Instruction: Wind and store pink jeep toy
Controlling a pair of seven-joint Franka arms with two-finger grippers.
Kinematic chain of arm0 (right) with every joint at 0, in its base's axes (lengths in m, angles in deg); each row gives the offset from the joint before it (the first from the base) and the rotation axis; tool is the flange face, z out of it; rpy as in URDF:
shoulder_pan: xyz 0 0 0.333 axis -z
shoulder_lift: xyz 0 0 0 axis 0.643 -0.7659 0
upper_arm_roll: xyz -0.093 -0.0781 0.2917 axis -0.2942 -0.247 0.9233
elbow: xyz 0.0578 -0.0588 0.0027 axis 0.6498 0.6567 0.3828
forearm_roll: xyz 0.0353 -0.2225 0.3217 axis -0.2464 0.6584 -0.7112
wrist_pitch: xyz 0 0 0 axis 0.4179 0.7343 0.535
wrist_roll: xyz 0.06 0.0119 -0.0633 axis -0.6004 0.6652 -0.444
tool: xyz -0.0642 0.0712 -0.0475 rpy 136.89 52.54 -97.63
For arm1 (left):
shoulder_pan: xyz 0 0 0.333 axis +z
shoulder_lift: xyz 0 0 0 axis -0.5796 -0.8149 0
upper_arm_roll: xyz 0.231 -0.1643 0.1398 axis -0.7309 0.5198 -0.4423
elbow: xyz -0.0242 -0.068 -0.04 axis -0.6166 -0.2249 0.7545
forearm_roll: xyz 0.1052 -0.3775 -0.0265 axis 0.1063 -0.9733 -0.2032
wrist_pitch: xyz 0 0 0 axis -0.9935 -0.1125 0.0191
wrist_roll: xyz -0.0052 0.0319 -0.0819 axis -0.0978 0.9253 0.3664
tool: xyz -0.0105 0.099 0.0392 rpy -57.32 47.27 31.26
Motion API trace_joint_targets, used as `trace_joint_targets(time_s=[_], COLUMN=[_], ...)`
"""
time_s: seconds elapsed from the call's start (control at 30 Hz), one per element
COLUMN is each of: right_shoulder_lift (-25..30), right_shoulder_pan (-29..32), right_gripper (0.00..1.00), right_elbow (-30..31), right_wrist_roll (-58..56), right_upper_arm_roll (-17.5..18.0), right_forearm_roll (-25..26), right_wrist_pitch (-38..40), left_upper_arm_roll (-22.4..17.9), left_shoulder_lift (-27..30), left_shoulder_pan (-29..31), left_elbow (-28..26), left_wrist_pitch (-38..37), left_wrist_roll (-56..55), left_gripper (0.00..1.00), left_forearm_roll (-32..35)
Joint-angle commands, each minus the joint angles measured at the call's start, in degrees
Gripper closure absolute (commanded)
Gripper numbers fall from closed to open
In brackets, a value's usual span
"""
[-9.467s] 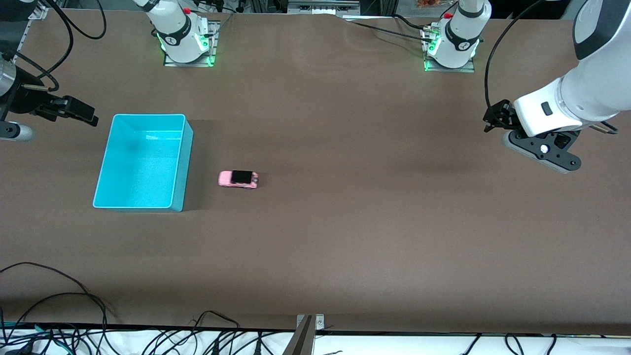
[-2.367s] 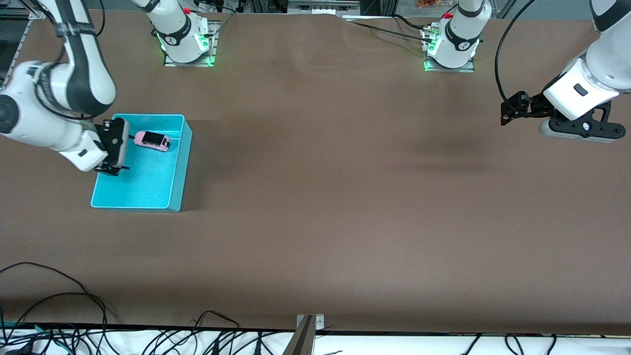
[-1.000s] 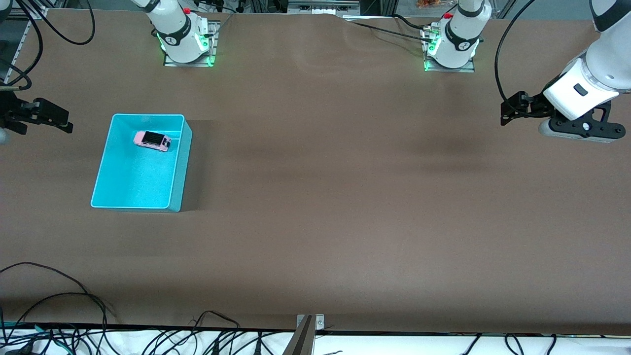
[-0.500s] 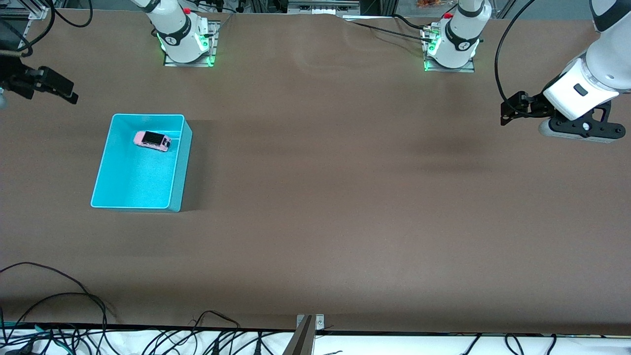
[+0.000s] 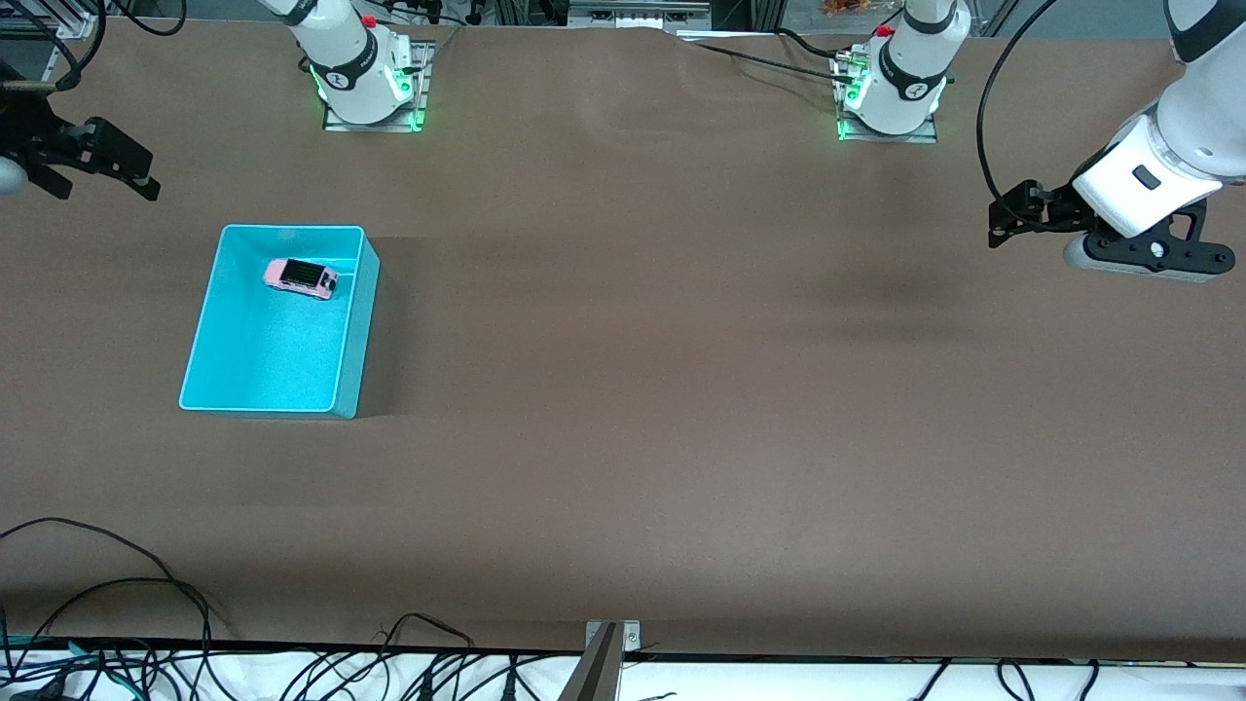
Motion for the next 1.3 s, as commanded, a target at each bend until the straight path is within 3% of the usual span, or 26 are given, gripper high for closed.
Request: trace_joint_targets(time_s=[0.0, 1.27], right_shoulder_lift=[-3.34, -5.63], right_shoulder_pan=[-0.32, -0.49], right_gripper=[0.0, 0.0], right_elbow=[-4.55, -5.79], right_wrist_roll=[-0.9, -0.99], right_upper_arm_roll=[0.0, 0.7], right_forearm_roll=[1.07, 0.55], right_wrist_pitch=[0.57, 1.98], left_upper_arm_roll=[0.29, 0.29], left_shoulder_lift=[-0.49, -0.49], left_shoulder_pan=[0.48, 0.48], left_elbow=[1.3, 1.3], left_wrist_pitch=[-1.08, -1.08], left_wrist_roll=[0.21, 0.21], left_gripper=[0.0, 0.0], left_forearm_roll=[-1.54, -1.54])
